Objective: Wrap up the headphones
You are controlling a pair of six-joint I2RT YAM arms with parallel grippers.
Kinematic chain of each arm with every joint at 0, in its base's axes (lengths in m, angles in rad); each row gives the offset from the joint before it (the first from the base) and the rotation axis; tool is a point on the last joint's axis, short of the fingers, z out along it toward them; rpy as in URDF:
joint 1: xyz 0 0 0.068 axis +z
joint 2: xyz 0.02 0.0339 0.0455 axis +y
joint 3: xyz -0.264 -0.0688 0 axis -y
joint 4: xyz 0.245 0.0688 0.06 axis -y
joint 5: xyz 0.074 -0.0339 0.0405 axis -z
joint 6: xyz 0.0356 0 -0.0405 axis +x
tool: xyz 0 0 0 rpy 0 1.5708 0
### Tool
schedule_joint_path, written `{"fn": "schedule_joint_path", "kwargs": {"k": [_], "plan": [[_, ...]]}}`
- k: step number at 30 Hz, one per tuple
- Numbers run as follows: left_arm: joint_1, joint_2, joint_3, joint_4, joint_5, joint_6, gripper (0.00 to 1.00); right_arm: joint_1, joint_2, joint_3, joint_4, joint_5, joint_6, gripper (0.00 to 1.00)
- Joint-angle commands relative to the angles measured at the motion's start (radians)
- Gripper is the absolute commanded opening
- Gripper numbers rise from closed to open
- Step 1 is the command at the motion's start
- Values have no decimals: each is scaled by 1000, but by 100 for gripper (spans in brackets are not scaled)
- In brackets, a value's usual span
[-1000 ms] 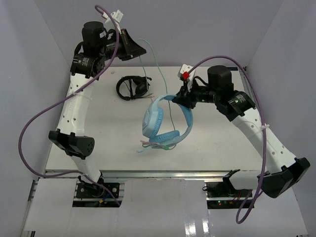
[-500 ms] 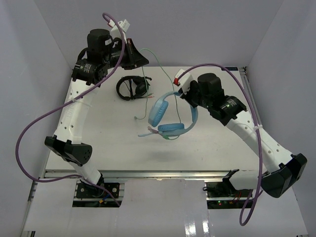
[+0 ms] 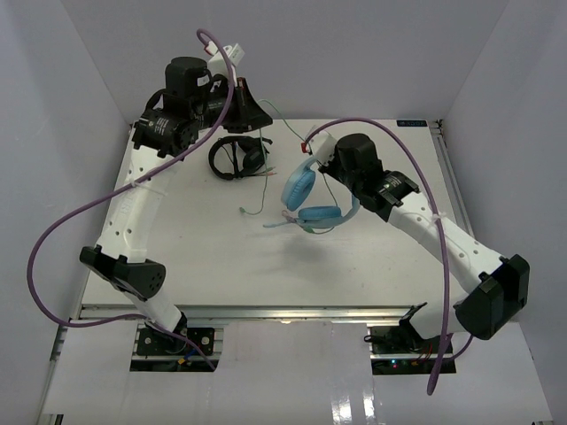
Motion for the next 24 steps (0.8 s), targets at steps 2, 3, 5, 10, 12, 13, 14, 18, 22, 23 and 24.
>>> {"fn": "schedule_joint_path", "kwargs": {"k": [2,3,5,10,12,13,14,18,22,23,24], "plan": [[-25,-100,-3,-37,13,29,0,-6,85,20,230,181,-54,8],[-25,-110,-11,-43,11,31,0,-9,96,33,245,187,-49,8],[-27,-129,-34,-52,9,32,0,-15,124,57,270,203,-35,8],[-31,-177,-108,-62,33,21,0,-47,179,121,321,216,27,8],[-34,-188,-139,-61,54,10,0,-63,205,151,322,212,63,8],[-36,-191,-150,-60,58,5,0,-72,214,177,323,205,85,8],[-39,-194,-160,-56,64,1,0,-80,220,190,324,198,104,8],[-46,-192,-169,-31,119,-31,0,-86,252,251,328,203,158,8],[-72,-190,-197,9,143,-75,0,-96,275,321,300,184,258,8],[-82,-194,-236,33,141,-99,0,-102,283,347,278,158,321,8],[-101,-203,-263,77,131,-112,0,-114,287,387,239,140,357,8]]}}
